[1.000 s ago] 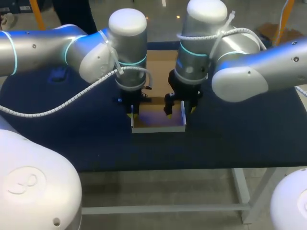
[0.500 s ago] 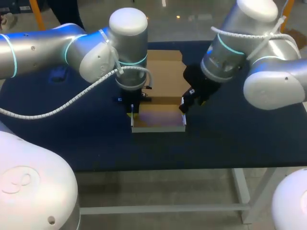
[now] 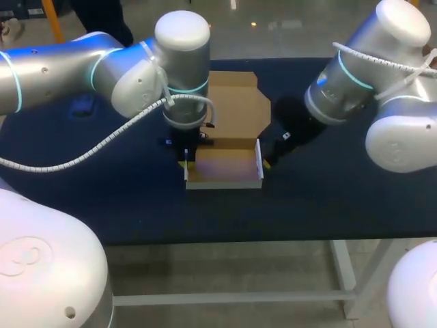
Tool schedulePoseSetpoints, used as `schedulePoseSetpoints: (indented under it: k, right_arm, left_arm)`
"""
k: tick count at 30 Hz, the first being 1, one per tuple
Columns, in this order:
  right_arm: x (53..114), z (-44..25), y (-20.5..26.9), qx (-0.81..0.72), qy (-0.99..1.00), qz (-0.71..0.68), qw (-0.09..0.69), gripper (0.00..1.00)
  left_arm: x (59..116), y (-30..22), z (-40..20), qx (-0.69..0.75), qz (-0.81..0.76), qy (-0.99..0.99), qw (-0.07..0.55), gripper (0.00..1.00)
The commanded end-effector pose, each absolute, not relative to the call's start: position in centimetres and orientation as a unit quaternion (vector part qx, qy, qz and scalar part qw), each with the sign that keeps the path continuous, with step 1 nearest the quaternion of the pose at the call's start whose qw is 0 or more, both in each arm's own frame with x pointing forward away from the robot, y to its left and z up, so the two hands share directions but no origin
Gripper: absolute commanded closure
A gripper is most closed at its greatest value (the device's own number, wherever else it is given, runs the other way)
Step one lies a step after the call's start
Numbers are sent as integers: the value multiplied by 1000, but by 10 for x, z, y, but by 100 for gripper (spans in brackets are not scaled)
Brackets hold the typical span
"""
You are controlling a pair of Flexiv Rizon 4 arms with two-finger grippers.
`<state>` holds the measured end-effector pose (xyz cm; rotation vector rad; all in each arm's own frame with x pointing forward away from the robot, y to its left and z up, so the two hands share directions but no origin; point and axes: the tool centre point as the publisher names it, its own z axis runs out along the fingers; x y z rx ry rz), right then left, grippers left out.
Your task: Assemble the packaging by folding the flat box into shape, placing the metal phone stand inside, and closing the box properly
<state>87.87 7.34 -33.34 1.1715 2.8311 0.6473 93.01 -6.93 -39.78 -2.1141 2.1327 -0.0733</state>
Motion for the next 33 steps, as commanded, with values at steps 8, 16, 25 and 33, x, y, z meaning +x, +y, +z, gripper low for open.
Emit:
schedulePoseSetpoints:
  k: [8, 16, 25, 33]
  right_arm:
    - [846, -316, 24, 245, 927, 283, -29, 0]
    - [823, -301, 2, 206, 926, 315, -5, 0]
    - [809, -291, -8, 195, 928, 318, 10, 0]
    - [802, -292, -11, 196, 928, 316, 15, 0]
  left_arm:
    - [927, -68, -402, -698, -13, 712, 76, 100]
    - [928, -66, -405, -700, -4, 710, 84, 100]
    - [929, -65, -407, -689, 14, 718, 97, 100]
    - [932, -64, -410, -693, 40, 706, 142, 100]
